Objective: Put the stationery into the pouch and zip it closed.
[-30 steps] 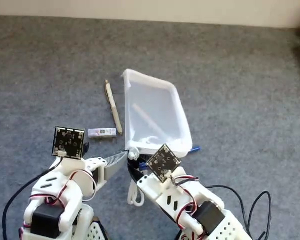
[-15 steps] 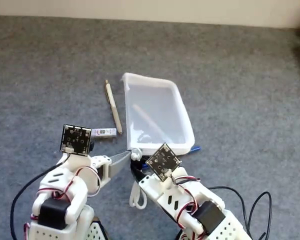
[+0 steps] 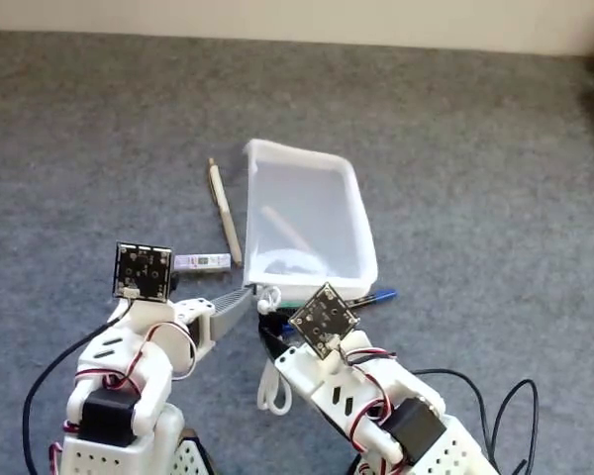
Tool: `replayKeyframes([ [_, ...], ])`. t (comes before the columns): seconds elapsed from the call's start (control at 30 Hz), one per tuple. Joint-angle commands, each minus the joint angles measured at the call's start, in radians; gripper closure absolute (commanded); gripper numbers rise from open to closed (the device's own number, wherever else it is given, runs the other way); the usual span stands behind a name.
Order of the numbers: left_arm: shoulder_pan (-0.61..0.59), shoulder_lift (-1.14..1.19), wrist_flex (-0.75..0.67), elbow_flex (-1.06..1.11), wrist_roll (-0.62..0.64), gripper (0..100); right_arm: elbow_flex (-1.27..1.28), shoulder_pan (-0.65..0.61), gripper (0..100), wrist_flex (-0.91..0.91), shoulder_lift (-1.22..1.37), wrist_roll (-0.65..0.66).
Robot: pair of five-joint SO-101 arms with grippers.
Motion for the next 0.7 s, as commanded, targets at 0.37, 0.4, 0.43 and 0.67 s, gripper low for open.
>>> replayKeyframes([
  [0.37, -0.027, -0.008, -0.025, -0.013, 0.000, 84, -0.016, 0.005, 99.4, 0.007, -0.024, 0.012],
  [0.4, -0.027, -0.008, -0.025, -0.013, 0.000, 85, -0.018, 0.005, 99.4, 0.015, -0.024, 0.012],
  [0.43, -0.027, -0.008, -0.025, -0.013, 0.000, 86, -0.018, 0.005, 99.4, 0.025, -0.025, 0.012],
  [0.67, -0.028, -0.008, -0.023, -0.015, 0.000, 86, -0.021, 0.010, 99.4, 0.036, -0.027, 0.012],
])
